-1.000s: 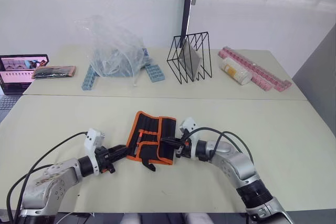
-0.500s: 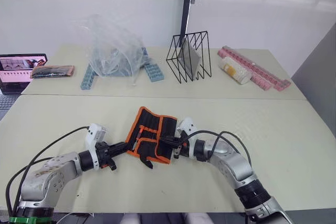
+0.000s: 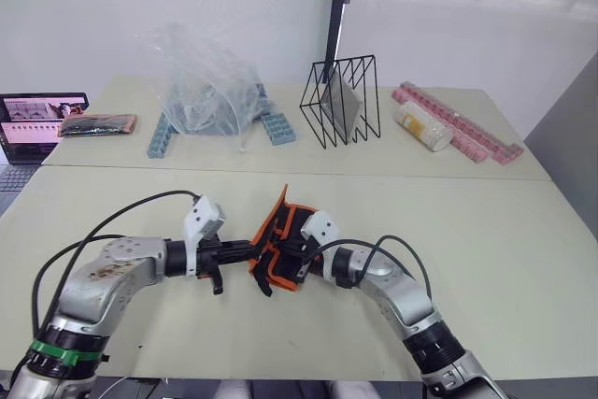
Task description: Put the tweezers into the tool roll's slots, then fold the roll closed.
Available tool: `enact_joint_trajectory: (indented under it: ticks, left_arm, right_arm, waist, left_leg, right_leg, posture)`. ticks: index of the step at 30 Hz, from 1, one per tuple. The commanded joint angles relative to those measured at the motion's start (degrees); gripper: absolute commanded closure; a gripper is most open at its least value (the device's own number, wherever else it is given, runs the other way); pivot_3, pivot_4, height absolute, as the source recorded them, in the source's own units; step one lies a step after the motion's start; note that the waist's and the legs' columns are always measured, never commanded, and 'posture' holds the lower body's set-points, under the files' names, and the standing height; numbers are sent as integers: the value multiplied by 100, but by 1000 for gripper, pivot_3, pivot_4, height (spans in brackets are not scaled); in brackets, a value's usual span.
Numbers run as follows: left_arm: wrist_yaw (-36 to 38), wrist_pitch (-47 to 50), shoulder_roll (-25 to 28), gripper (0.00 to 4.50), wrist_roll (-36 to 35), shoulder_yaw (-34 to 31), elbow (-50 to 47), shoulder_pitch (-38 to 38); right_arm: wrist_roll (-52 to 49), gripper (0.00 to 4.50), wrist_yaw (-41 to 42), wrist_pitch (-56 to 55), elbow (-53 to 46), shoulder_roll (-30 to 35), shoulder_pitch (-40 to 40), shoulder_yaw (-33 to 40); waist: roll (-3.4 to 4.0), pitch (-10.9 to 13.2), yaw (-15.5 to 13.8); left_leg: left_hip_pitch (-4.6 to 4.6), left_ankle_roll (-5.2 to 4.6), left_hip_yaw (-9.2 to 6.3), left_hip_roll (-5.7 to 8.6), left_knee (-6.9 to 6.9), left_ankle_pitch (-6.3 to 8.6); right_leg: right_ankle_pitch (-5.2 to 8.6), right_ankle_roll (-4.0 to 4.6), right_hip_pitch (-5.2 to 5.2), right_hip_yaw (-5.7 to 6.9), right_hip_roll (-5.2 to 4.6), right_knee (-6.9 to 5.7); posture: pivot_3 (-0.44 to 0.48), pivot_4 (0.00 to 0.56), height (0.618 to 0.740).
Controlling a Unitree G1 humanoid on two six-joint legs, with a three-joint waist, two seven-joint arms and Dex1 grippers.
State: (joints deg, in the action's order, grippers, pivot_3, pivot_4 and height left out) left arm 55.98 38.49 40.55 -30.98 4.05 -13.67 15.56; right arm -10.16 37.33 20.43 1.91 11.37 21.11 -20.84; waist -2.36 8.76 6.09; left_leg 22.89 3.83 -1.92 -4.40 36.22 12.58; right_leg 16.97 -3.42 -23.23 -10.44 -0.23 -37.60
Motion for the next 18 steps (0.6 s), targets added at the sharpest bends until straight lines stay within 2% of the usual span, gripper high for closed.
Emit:
enact_joint_trajectory:
  ticks: [1, 7, 11, 18]
  left_arm:
    - [-35, -78, -256, 4455, 145, 290, 46, 279]
    - [-46, -167, -638, 4455, 540, 869, 370, 475]
    - [25, -408, -645, 4455, 990, 1226, 588, 400]
    - [132, -622, -603, 4455, 1094, 1139, 540, 238]
  right_arm:
    - [175, 4500, -75, 164, 227, 66, -164, -1]
    - [131, 4500, -74, 218, 59, 140, -283, 111]
    - [81, 4500, -59, 234, -34, 214, -342, 242]
    - [-150, 4500, 115, 292, -358, 410, -414, 517]
  waist:
    - [0, 0, -39]
    - [5, -3, -122]
    - [5, -6, -224]
    - [7, -6, -279]
  left_leg:
    - [-1, 0, -1, 0, 1, 0]
    - [-3, 0, -10, 6, 10, 0]
    - [-6, -1, -12, 12, 18, 0]
    - [-8, -1, -15, 15, 26, 0]
  right_leg:
    - [0, 0, 1, 1, 0, 0]
    - [0, -2, 14, 8, -4, -2]
    - [1, -7, 22, 11, -11, -2]
    - [2, -9, 31, 15, -15, -2]
  posture:
    - [0, 150, 720]
    - [0, 150, 720]
    - [0, 150, 720]
    - [0, 150, 720]
